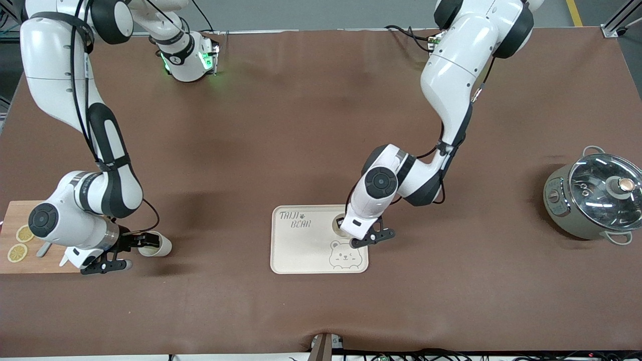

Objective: Place white IKEA cup upright on tray with both arms
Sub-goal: 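Carry the cup onto the tray while the right gripper grasps the other cup, then open the left gripper and withdraw it while the right gripper lifts its cup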

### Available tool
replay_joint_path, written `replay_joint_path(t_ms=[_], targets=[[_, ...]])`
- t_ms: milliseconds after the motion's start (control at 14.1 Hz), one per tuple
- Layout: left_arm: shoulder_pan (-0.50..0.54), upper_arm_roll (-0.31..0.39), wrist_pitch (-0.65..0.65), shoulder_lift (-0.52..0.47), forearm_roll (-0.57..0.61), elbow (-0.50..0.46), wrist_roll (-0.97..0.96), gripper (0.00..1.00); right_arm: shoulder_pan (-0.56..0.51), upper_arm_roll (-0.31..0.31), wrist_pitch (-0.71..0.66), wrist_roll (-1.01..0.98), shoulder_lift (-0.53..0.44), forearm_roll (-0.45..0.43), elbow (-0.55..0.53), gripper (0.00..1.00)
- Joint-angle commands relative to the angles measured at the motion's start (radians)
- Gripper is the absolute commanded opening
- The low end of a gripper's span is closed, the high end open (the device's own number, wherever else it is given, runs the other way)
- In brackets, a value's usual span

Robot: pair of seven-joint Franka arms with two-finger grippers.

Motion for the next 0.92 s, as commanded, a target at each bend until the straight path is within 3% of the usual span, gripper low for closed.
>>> replay_joint_path(t_ms=[0, 141, 636, 848], targets=[[-0.027, 0.025, -0.01, -0.008, 0.007, 0.024, -0.032, 1.0, 0.0, 0.0, 0.029, -0.017, 0.008, 0.016, 0.005, 1.0], [-0.027, 0.027, -0.039, -0.044, 0.009, 0.022, -0.095, 1.0, 0.002, 0.0, 0.029, -0.017, 0.008, 0.017, 0.005, 0.98], [0.037, 0.028, -0.211, -0.196, 0.013, 0.009, -0.043, 1.0, 0.022, 0.0, 0.018, -0.016, 0.007, 0.013, 0.011, 0.01], [0.154, 0.027, -0.428, -0.274, 0.013, 0.001, 0.229, 1.0, 0.022, 0.0, 0.018, -0.016, 0.008, 0.014, 0.012, 0.0]])
